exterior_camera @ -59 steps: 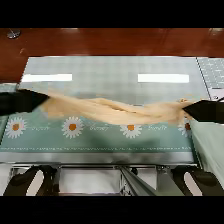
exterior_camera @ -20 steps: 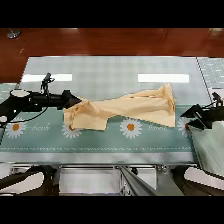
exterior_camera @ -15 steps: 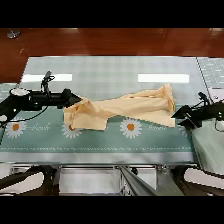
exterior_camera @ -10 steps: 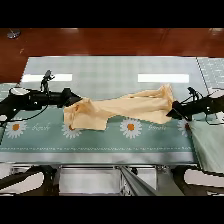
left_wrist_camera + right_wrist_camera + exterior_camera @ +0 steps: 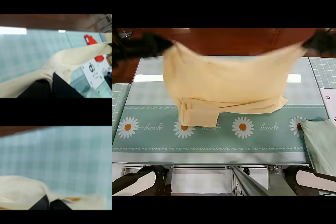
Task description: Fold the shirts.
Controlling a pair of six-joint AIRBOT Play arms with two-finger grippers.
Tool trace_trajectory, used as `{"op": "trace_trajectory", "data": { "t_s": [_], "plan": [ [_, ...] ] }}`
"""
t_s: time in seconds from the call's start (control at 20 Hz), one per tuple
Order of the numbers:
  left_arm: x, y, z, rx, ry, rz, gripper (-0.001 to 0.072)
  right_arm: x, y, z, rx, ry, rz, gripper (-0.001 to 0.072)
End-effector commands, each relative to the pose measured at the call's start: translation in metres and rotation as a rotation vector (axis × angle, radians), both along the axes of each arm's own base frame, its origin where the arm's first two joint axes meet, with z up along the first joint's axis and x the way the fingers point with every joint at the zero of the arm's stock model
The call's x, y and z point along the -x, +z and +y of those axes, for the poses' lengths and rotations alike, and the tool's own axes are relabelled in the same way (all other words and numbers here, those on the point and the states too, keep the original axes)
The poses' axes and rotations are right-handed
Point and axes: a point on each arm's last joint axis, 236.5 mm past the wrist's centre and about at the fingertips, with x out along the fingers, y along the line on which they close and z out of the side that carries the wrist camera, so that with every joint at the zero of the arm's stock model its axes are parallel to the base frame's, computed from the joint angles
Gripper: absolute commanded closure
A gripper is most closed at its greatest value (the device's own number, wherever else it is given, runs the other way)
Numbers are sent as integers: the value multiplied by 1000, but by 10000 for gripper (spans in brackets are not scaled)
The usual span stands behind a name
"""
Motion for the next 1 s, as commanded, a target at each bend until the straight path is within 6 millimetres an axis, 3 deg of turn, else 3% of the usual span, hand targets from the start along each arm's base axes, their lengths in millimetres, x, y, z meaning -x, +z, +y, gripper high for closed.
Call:
{"op": "trace_trajectory", "data": {
  "t_s": [0.0, 0.1, 0.2, 0.3, 0.5, 0.65, 0.75, 0.85, 0.95],
  "plan": [
    [47, 163, 10, -28, 46, -367, 686, 59, 185, 14, 82, -35, -440, 688],
    [95, 226, 13, -71, 72, -532, 686, 114, 233, 20, 136, -74, -581, 688],
    [143, 265, 17, -138, 117, -666, 686, 168, 257, 22, 209, -113, -671, 687],
    [186, 289, 25, -217, 215, -767, 686, 218, 274, 18, 289, -179, -744, 687],
    [247, 305, 49, -423, 470, -863, 686, 293, 287, 7, 392, -299, -818, 687],
    [281, 308, 61, -541, 603, -899, 686, 319, 277, 10, 409, -311, -793, 687],
    [288, 302, 68, -594, 641, -879, 686, 322, 264, 10, 410, -304, -739, 687],
    [281, 296, 74, -607, 647, -852, 686, 314, 250, 8, 404, -295, -684, 687],
    [260, 280, 82, -594, 626, -787, 686, 295, 223, 5, 388, -273, -588, 687]
  ]
}}
